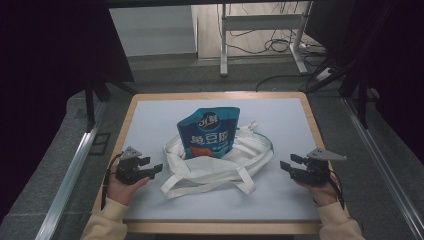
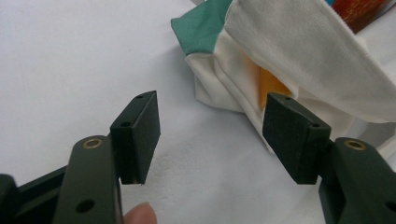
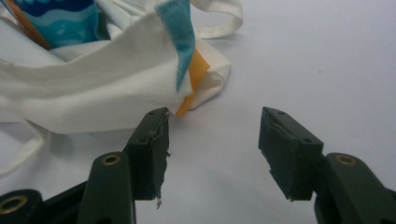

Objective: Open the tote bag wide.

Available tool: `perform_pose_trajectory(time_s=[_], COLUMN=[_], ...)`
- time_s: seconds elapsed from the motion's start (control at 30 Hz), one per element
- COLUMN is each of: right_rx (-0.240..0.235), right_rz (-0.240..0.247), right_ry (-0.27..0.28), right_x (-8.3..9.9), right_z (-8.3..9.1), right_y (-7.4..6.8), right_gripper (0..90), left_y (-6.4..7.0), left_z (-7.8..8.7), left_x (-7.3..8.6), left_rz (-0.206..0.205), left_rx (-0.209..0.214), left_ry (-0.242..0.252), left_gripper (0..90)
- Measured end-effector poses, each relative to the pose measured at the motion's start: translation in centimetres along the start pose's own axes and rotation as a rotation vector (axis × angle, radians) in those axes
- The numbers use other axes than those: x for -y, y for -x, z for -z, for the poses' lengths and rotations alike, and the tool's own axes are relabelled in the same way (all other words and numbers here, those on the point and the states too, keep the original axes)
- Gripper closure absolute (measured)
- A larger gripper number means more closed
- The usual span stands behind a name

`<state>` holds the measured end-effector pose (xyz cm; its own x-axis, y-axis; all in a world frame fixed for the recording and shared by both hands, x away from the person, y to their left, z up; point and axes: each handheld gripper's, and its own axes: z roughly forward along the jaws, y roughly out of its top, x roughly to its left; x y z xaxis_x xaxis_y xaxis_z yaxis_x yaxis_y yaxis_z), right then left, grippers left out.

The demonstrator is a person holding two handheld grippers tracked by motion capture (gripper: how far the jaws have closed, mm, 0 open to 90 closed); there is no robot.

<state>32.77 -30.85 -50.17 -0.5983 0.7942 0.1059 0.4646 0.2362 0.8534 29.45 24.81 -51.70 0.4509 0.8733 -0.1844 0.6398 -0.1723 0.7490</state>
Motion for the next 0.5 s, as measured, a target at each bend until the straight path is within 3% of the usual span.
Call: perform_pose_trajectory(time_s=[0.17, 0.5], right_rx=[0.000, 0.020], right_rz=[0.003, 0.027], right_ry=[0.017, -0.023], right_x=[-0.08, 0.35], right_z=[0.23, -0.42], right_y=[-0.04, -0.32], right_gripper=[42.0, 38.7], left_y=[0.04, -0.29], left_z=[-0.02, -0.05], left_x=[0.02, 0.06], left_rz=[-0.003, 0.002], left_rx=[-0.004, -0.011], left_ry=[-0.002, -0.004], left_gripper=[35.2, 33.8])
